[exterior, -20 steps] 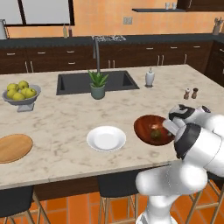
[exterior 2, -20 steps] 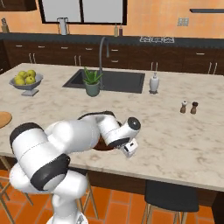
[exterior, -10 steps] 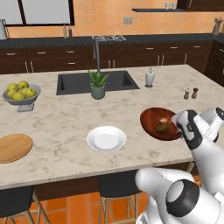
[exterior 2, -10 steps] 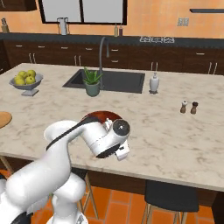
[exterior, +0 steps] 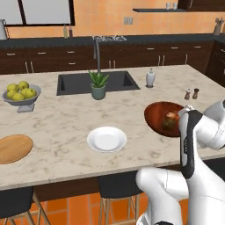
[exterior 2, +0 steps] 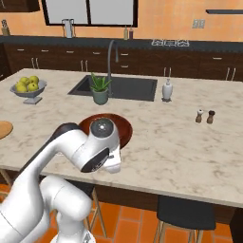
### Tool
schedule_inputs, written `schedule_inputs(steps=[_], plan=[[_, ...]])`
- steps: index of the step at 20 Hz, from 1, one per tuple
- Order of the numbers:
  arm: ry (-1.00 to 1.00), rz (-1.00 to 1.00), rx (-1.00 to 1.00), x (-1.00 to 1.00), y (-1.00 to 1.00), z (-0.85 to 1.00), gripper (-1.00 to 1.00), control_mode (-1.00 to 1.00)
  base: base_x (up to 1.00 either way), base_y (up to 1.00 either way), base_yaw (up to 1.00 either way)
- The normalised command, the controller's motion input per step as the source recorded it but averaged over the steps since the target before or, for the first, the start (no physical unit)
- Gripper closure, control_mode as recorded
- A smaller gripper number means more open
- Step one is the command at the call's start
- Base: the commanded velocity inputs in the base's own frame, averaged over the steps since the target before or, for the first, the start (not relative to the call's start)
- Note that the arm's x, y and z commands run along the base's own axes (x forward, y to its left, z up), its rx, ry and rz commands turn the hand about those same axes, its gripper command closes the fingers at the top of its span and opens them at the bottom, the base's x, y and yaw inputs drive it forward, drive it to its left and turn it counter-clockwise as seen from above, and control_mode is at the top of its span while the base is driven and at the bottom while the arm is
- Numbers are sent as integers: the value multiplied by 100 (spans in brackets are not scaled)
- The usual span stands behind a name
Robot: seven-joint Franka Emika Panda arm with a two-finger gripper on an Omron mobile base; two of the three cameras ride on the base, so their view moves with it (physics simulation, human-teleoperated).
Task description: Pick the chicken drumstick and mushroom from their plates and place them in the bowl. Then put the bowl in the fridge.
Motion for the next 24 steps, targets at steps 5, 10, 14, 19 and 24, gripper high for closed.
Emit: schedule_inputs(steps=[5,10,14,19,24], plan=[[-1,-6,0,-76,31,60,100,-100,0,0,0],[2,-1,0,-33,14,56,100,100,-14,-3,-4],[0,0,0,0,0,0,100,100,-67,-71,-36],[0,0,0,0,0,0,100,100,-15,-57,-77],[0,0,0,0,0,0,100,100,0,-16,-95]])
